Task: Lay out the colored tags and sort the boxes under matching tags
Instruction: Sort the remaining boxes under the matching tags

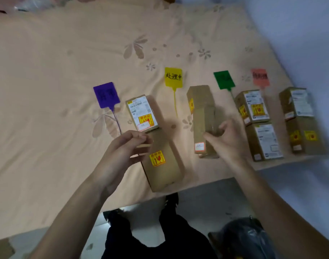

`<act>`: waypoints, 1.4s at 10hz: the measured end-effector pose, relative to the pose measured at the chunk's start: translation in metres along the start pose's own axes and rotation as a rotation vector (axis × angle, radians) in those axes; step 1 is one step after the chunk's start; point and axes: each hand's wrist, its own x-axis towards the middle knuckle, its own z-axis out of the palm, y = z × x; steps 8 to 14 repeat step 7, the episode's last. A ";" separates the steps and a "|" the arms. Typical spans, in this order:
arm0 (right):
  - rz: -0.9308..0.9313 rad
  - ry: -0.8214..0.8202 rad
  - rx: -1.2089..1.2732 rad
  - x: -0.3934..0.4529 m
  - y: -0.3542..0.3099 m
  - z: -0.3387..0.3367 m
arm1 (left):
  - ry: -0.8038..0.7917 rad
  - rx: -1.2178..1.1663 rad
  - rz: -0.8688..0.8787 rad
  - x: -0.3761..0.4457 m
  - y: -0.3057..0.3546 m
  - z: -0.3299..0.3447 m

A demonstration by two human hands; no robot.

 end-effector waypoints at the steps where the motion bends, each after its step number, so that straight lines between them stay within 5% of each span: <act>1: -0.062 -0.043 -0.273 0.022 0.023 0.007 | 0.016 0.036 -0.028 0.003 -0.007 0.043; 5: -0.185 -0.121 -0.208 0.025 0.041 -0.008 | 0.153 0.221 -0.013 -0.001 -0.009 0.057; 7: -0.313 -0.046 -0.355 0.005 0.007 -0.053 | 0.087 0.412 0.046 -0.015 0.012 0.037; 14: -0.313 -0.046 -0.355 0.005 0.007 -0.053 | 0.087 0.412 0.046 -0.015 0.012 0.037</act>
